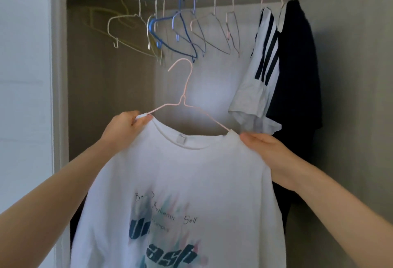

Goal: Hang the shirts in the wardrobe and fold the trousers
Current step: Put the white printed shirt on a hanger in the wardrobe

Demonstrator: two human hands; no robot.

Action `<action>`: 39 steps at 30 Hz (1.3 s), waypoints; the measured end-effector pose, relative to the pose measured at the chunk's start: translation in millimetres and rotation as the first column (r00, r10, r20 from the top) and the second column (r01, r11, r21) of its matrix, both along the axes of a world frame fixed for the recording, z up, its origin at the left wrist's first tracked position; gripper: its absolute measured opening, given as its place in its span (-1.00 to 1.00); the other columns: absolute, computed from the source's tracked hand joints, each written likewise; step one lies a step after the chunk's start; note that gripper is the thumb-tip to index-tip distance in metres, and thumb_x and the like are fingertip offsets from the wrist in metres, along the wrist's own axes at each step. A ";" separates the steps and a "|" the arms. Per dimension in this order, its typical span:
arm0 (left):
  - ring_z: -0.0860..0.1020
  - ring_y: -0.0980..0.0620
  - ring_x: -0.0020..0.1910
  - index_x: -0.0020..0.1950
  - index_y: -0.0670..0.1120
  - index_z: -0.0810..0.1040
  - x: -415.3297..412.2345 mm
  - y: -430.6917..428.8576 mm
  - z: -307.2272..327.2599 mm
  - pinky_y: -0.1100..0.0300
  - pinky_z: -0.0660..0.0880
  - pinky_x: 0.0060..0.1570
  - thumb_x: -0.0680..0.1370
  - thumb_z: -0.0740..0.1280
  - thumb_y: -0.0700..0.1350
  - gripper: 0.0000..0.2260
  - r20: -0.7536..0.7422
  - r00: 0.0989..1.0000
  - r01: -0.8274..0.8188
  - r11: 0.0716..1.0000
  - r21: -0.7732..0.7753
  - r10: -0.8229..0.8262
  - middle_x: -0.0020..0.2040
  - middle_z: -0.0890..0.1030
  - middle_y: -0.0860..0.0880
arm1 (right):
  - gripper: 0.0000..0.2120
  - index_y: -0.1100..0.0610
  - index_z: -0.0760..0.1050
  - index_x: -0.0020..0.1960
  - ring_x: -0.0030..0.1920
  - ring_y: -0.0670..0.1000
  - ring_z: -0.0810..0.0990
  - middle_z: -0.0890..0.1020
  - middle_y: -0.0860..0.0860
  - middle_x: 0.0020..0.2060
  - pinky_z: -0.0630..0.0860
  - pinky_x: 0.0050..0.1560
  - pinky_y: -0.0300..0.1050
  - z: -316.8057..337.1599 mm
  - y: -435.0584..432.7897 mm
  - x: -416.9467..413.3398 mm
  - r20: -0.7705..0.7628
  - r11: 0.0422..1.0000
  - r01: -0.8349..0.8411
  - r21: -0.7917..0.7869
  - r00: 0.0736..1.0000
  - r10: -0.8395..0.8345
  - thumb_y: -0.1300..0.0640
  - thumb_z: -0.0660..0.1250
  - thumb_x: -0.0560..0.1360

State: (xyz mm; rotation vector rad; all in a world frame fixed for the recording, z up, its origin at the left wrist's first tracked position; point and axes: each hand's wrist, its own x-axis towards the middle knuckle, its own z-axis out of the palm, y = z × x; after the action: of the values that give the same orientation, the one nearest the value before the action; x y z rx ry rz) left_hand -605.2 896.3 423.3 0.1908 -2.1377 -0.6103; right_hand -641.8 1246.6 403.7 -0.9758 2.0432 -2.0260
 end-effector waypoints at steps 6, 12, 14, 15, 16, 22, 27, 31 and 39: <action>0.54 -0.18 -0.12 -0.07 -0.19 0.52 -15.1 8.2 38.8 0.04 0.41 -0.15 0.60 0.24 0.15 -0.61 -0.059 0.997 -0.046 0.999 0.024 0.047 -0.17 0.57 -0.12 | -0.79 0.22 0.61 0.02 -0.22 0.00 0.69 0.71 0.07 -0.21 0.60 -0.18 -0.15 53.0 -10.3 20.6 0.126 0.968 0.018 -0.250 0.992 0.014 0.10 0.28 0.59; 0.51 -0.17 0.22 0.36 -0.07 0.50 -30.3 31.4 41.8 0.08 0.39 0.13 0.66 0.16 0.08 -0.64 -0.115 0.989 0.107 0.989 0.099 -0.096 0.20 0.60 -0.09 | -0.73 0.21 0.61 0.15 -0.03 0.06 0.69 0.70 0.12 0.01 0.57 -0.08 -0.08 88.4 8.6 40.2 0.116 0.948 0.036 -0.315 0.993 0.001 0.10 0.32 0.53; 0.52 -0.15 0.20 0.34 -0.06 0.51 -35.0 42.4 42.7 0.13 0.37 0.08 0.67 0.14 0.03 -0.67 -0.134 0.979 0.162 0.985 0.058 -0.153 0.18 0.61 -0.08 | -0.70 0.21 0.61 0.16 -0.01 0.08 0.69 0.70 0.13 0.03 0.57 -0.07 -0.06 96.1 14.7 44.5 0.124 0.945 0.070 -0.319 0.992 -0.031 0.09 0.33 0.50; 0.52 -0.15 0.21 0.34 -0.06 0.51 -38.0 46.9 44.1 0.14 0.36 0.08 0.68 0.13 0.02 -0.68 -0.135 0.975 0.182 0.983 0.039 -0.175 0.20 0.60 -0.08 | -0.71 0.21 0.61 0.16 -0.03 0.08 0.69 0.70 0.13 0.02 0.58 -0.09 -0.07 99.5 16.9 48.2 0.120 0.943 0.087 -0.322 0.991 -0.051 0.10 0.33 0.51; 0.51 -0.15 0.24 0.36 -0.06 0.50 -43.1 49.8 45.8 0.14 0.36 0.11 0.68 0.12 0.02 -0.67 -0.123 0.974 0.196 0.980 0.020 -0.192 0.24 0.59 -0.08 | -0.74 0.21 0.61 0.14 -0.08 0.06 0.70 0.70 0.12 -0.01 0.58 -0.13 -0.10 102.7 18.2 51.7 0.108 0.941 0.102 -0.322 0.992 -0.071 0.11 0.31 0.53; 0.23 0.01 0.53 0.60 -0.08 0.15 -70.3 83.3 59.2 0.16 0.11 0.50 0.68 0.15 0.02 -0.50 -0.042 0.925 0.380 0.924 0.039 -0.378 0.57 0.23 -0.01 | -0.80 0.21 0.59 0.09 -0.25 0.04 0.65 0.67 0.10 -0.19 0.55 -0.27 -0.13 124.7 15.4 69.7 0.059 0.924 0.203 -0.325 0.979 -0.194 0.14 0.27 0.58; 0.25 0.13 0.51 0.59 0.01 0.20 -75.5 123.0 71.4 0.26 0.10 0.47 0.67 0.17 0.04 -0.52 -0.065 0.831 0.556 0.829 0.059 -0.552 0.53 0.25 0.13 | -0.69 0.20 0.50 0.32 -0.23 0.05 0.62 0.63 0.11 -0.13 0.57 -0.33 -0.19 143.0 11.3 80.8 0.028 0.893 0.257 -0.370 0.963 -0.266 0.19 0.24 0.59; 0.35 0.24 0.40 0.53 0.02 0.33 -65.5 147.9 87.7 0.27 0.25 0.40 0.67 0.21 0.00 -0.58 -0.094 0.686 0.727 0.678 0.109 -0.721 0.45 0.37 0.20 | -0.69 0.20 0.47 0.33 -0.28 0.01 0.60 0.61 0.06 -0.19 0.54 -0.41 -0.23 156.1 11.3 89.1 -0.024 0.854 0.322 -0.409 0.932 -0.363 0.19 0.25 0.59; 0.43 0.23 0.36 0.47 0.14 0.40 -46.4 168.5 109.8 0.12 0.34 0.42 0.64 0.17 0.17 -0.60 -0.087 0.548 0.833 0.535 0.137 -0.832 0.39 0.47 0.22 | -0.92 0.18 0.48 -0.04 -0.18 0.09 0.58 0.59 0.15 -0.10 0.58 -0.12 -0.09 189.1 -30.1 76.9 -0.163 0.792 0.460 -0.401 0.815 -0.556 0.19 0.23 0.56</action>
State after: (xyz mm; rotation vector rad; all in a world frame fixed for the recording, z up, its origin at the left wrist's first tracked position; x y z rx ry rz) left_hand -651.7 1064.8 533.1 -0.8292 -2.0726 -1.3346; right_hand -564.9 1216.5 592.8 -0.8450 2.3466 -2.7467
